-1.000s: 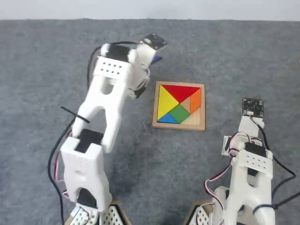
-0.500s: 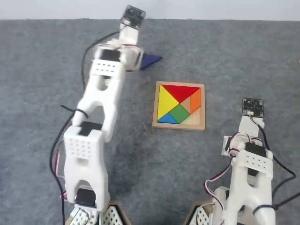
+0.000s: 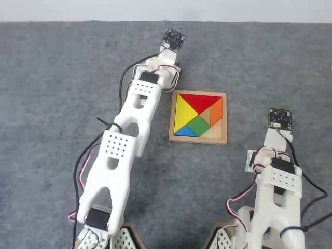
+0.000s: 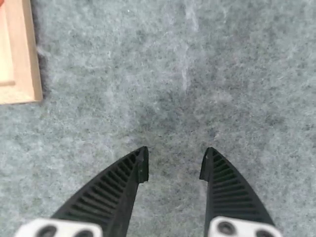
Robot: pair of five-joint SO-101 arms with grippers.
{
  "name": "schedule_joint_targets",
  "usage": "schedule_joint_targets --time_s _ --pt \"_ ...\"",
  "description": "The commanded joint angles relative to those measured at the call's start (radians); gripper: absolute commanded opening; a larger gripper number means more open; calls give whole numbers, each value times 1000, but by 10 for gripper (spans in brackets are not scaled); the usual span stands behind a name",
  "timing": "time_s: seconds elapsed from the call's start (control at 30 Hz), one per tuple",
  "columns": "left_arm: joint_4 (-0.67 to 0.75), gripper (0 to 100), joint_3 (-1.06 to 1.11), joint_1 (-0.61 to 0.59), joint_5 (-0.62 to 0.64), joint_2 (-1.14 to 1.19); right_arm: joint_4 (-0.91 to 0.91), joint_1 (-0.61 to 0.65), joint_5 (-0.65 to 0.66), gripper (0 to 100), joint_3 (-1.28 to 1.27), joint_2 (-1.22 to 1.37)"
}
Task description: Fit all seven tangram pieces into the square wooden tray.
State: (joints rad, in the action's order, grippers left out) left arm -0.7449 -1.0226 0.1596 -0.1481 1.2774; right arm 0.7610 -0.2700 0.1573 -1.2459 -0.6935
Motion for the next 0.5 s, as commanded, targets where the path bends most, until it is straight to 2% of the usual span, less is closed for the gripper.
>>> schedule_joint_targets --time_s 0.0,0.2,0.37,0.47 --pt "-112 170 -325 -14 9 127 -21 12 15 183 8 -27" --pt "-382 168 -555 -25 12 239 -19 12 15 183 8 -27" --pt "-663 170 -659 -71 69 239 -19 12 15 183 8 -27" --pt "-829 171 -648 -72 69 206 -19 12 15 183 8 -27"
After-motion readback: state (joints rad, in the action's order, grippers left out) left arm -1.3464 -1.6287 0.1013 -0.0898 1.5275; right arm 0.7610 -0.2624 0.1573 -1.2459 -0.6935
